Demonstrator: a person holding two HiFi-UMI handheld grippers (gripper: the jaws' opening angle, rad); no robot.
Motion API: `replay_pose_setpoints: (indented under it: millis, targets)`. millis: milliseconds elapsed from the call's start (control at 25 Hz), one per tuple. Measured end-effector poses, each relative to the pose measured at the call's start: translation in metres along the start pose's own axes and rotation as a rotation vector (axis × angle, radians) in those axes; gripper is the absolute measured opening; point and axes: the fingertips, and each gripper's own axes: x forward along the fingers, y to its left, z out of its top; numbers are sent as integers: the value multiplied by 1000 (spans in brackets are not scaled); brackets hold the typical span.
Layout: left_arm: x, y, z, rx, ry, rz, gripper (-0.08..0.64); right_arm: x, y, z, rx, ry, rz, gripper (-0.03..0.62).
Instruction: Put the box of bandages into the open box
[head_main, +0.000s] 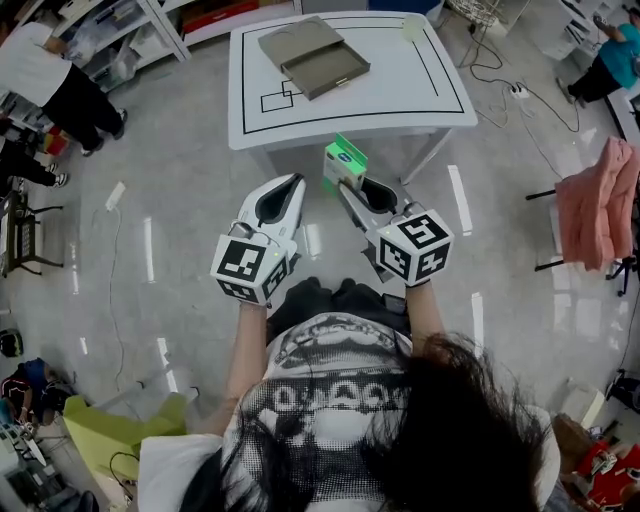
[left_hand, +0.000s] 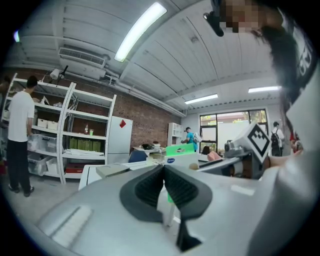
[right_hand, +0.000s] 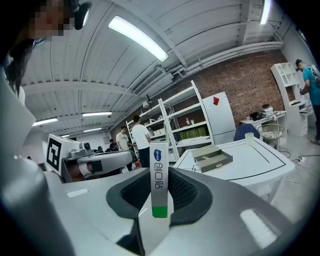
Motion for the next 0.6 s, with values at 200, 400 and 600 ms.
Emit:
replay_pose_setpoints:
  millis: [200, 400, 600]
  targets:
    - [9, -9, 0, -5, -7, 6, 0, -8, -11, -1, -1, 4, 8, 95]
    - [16, -25, -1, -14, -16, 21, 0, -19, -22, -7, 0, 14, 29, 97]
    - [20, -36, -11, -15, -3, 27, 0, -23, -26, -18, 17, 16, 52, 97]
